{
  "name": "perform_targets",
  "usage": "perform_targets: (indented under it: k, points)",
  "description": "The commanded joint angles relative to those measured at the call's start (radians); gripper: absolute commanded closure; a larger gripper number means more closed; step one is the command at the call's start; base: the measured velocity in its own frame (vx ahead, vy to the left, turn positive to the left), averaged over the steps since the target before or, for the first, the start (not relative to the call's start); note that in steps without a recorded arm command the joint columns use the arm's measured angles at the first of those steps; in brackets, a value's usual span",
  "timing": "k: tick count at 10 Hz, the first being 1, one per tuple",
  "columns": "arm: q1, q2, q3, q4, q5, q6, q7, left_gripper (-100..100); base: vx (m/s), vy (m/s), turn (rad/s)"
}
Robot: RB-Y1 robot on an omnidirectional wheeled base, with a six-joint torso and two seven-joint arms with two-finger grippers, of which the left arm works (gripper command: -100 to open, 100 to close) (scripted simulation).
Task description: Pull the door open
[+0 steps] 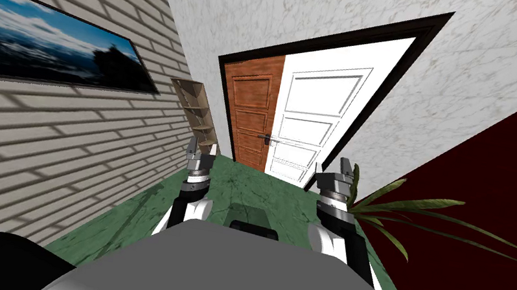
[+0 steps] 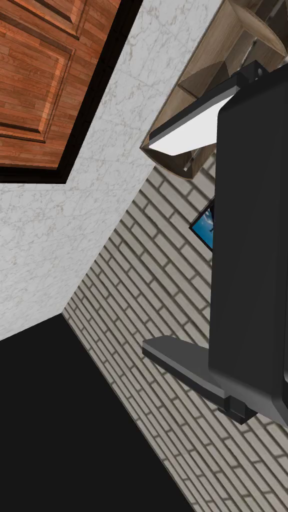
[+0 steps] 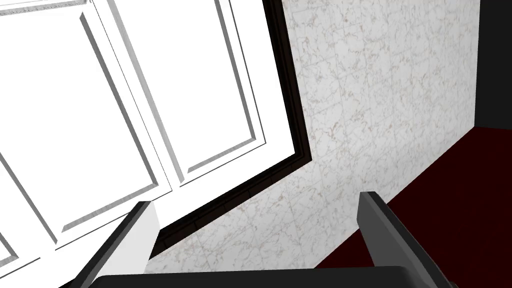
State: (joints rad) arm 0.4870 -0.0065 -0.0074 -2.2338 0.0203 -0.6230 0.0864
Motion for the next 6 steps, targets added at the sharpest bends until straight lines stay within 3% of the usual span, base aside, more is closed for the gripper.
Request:
perform_targets:
  k: [1,6]
  points:
    - [-0.015,0.013,0.003,0.031,0.002,0.008,0.004,-100,0.034,-0.090,-0.040]
    - [-0.067,0.051,0.012,0.137,0.008,0.036,0.017,-100,0.133,0.008,-0.086]
